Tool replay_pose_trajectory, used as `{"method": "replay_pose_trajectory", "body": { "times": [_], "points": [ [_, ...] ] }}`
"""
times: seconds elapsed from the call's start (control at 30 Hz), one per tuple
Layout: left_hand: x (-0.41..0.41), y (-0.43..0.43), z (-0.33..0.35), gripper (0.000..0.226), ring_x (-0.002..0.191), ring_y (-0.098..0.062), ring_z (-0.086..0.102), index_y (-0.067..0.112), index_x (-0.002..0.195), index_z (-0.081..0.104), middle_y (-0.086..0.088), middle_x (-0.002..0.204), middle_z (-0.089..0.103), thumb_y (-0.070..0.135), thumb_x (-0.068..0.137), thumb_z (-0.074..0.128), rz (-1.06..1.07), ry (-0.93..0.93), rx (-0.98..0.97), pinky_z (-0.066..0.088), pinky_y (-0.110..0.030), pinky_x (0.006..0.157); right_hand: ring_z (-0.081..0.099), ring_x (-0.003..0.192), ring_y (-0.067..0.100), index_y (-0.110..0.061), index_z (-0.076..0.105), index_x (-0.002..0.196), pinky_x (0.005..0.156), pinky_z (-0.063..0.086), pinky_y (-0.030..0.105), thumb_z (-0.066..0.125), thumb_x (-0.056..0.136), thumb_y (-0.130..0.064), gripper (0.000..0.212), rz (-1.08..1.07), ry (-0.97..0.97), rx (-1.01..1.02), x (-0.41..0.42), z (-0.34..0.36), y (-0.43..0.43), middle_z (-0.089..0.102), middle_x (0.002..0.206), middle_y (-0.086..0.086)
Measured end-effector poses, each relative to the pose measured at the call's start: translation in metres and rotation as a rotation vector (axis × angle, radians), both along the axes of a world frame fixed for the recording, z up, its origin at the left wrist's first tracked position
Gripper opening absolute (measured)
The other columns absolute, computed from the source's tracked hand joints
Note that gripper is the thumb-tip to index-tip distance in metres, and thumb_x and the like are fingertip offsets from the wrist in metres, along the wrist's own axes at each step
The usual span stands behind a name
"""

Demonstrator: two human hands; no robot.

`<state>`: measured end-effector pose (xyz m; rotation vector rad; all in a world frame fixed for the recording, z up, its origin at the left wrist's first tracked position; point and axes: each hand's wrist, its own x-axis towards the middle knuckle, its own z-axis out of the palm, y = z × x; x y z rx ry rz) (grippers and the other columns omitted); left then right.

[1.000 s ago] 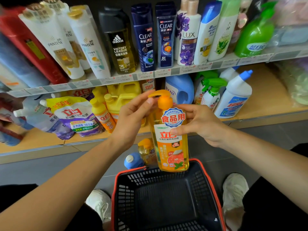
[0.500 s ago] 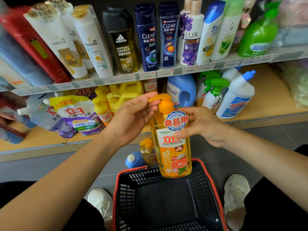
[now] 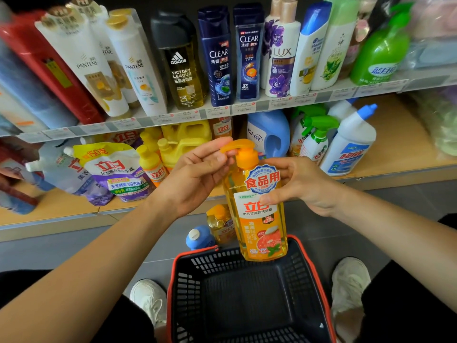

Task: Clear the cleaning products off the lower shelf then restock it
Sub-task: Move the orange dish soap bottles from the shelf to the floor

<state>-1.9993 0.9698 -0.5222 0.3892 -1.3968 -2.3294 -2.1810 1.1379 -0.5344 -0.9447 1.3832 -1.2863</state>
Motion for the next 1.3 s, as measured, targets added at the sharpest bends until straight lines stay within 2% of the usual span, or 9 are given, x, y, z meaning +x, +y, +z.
{"method": "replay_pose_trajectory", "body": {
  "times": [0.13,0.27,0.47,0.6,0.7,0.87,0.97,1.1,1.3],
  "points": [
    [0.001,0.002,-0.007,0.023,0.084,-0.010,0.065,0.020,0.102,0.076,0.003,0.090,0.075,0.034,0.089,0.063,0.190,-0.286,-0.384,0.051,-0.030,0.079,0.075,0.096,0.018,-0.021,0.070,0.116,0.075,0.060,0.027,0.092,0.046,-0.017,0.074,-0.032,0.002,-0.002,0.000,-0.001,0.000,0.078,0.104,0.005],
    [0.004,0.003,-0.018,0.027,0.086,-0.009,0.066,0.018,0.108,0.076,0.002,0.098,0.075,0.033,0.103,0.054,0.159,-0.433,-0.410,0.052,-0.031,0.079,0.074,0.097,0.014,-0.017,0.069,0.119,0.075,0.059,0.024,0.092,0.046,-0.019,0.077,-0.082,0.022,-0.018,-0.003,0.000,0.001,0.078,0.103,0.003],
    [0.018,0.025,-0.055,0.042,0.092,-0.015,0.063,0.010,0.107,0.069,-0.004,0.103,0.070,0.042,0.083,0.058,-0.087,-0.480,-0.397,0.046,-0.041,0.094,0.074,0.098,0.017,-0.020,0.072,0.112,0.078,0.060,0.029,0.091,0.048,-0.020,0.066,-0.173,0.013,-0.045,-0.006,0.009,0.002,0.078,0.103,0.003],
    [0.026,0.042,-0.076,0.061,0.118,-0.021,0.065,0.020,0.129,0.061,0.001,0.128,0.069,0.047,0.077,0.078,-0.277,-0.485,-0.427,0.051,-0.041,0.103,0.074,0.097,0.018,-0.018,0.074,0.106,0.074,0.059,0.027,0.088,0.054,-0.017,0.054,-0.258,-0.044,-0.069,-0.008,0.013,0.001,0.078,0.103,0.002],
    [0.023,0.045,-0.081,0.073,0.115,-0.030,0.068,0.018,0.130,0.058,-0.006,0.124,0.072,0.042,0.069,0.089,-0.223,-0.506,-0.391,0.051,-0.057,0.102,0.075,0.097,0.021,-0.020,0.075,0.099,0.079,0.061,0.035,0.086,0.057,-0.019,0.043,-0.329,-0.111,-0.056,-0.007,0.014,0.000,0.078,0.103,0.001],
    [0.017,0.047,-0.076,0.083,0.113,-0.037,0.067,0.003,0.134,0.054,-0.020,0.124,0.069,0.025,0.062,0.091,-0.082,-0.418,-0.141,0.046,-0.060,0.106,0.075,0.097,0.024,-0.013,0.072,0.106,0.081,0.062,0.044,0.083,0.068,-0.023,0.041,-0.462,-0.260,-0.040,-0.010,0.013,-0.002,0.077,0.107,0.006],
    [0.011,0.047,-0.064,0.098,0.101,-0.033,0.071,-0.003,0.138,0.047,-0.022,0.122,0.069,0.023,0.054,0.091,0.109,-0.410,0.013,0.053,-0.051,0.094,0.076,0.092,0.022,-0.015,0.071,0.104,0.076,0.061,0.041,0.076,0.085,-0.023,0.020,-0.545,-0.300,0.023,-0.015,0.007,-0.003,0.078,0.100,0.004],
    [0.004,0.041,-0.044,0.087,0.087,-0.029,0.076,-0.009,0.125,0.054,-0.016,0.106,0.076,0.022,0.053,0.092,0.294,-0.429,-0.027,0.060,-0.046,0.076,0.074,0.101,0.028,-0.011,0.066,0.119,0.070,0.062,0.041,0.074,0.090,-0.027,0.034,-0.528,-0.311,0.205,-0.020,0.001,0.000,0.076,0.108,0.012],
    [-0.001,0.024,-0.029,0.067,0.087,-0.021,0.077,0.009,0.098,0.066,-0.005,0.093,0.078,0.036,0.044,0.095,0.454,-0.444,-0.235,0.062,-0.037,0.067,0.076,0.073,0.034,-0.011,0.067,0.103,0.061,0.063,0.038,0.082,0.081,-0.041,0.040,-0.380,0.027,0.491,-0.015,-0.001,0.012,0.076,0.085,0.020]
  ]
}}
